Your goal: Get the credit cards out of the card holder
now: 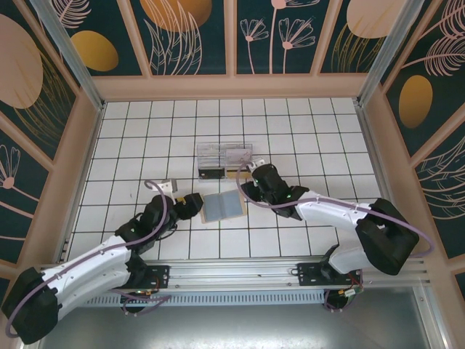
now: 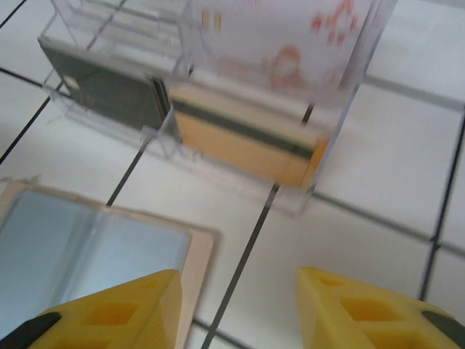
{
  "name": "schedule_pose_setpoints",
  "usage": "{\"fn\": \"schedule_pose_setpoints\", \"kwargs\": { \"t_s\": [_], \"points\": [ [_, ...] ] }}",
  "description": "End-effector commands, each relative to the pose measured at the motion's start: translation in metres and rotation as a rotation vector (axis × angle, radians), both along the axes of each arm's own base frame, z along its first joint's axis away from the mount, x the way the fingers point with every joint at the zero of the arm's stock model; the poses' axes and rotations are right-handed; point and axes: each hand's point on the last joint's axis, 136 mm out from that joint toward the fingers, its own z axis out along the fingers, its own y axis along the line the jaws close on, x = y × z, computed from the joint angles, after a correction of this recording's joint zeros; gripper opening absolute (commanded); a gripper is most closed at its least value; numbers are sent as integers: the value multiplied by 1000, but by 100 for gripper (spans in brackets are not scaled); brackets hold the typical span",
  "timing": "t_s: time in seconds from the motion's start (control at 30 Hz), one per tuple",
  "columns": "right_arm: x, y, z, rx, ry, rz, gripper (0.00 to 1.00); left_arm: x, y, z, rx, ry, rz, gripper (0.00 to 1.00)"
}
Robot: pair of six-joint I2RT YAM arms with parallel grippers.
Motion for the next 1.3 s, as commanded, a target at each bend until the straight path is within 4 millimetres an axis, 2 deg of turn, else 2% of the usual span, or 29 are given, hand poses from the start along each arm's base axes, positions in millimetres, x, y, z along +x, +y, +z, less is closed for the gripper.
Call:
{"fn": "schedule_pose_setpoints", "kwargs": {
  "t_s": [0.0,0.17,0.3,0.5,0.73,0.97,1.27],
  "points": [
    [-12,17,4,190,78,-22,46,0,-16,4,-60,66,-34,67],
    [-25,17,-12,219,132,-17,45,-1,-33,-16,-75,172,-72,49],
    [-31,17,-26,222,162,-12,42,-1,-44,-31,-63,242,-97,42],
    [-38,25,-45,209,211,17,35,3,-46,-48,3,283,-95,39],
    [-42,26,-55,207,237,15,35,2,-43,-72,67,354,-78,37],
    [-45,29,-66,194,264,17,35,3,-42,-79,88,368,-74,36],
    [-51,37,-75,194,305,27,35,3,-53,-78,47,355,-114,36]
  ]
}}
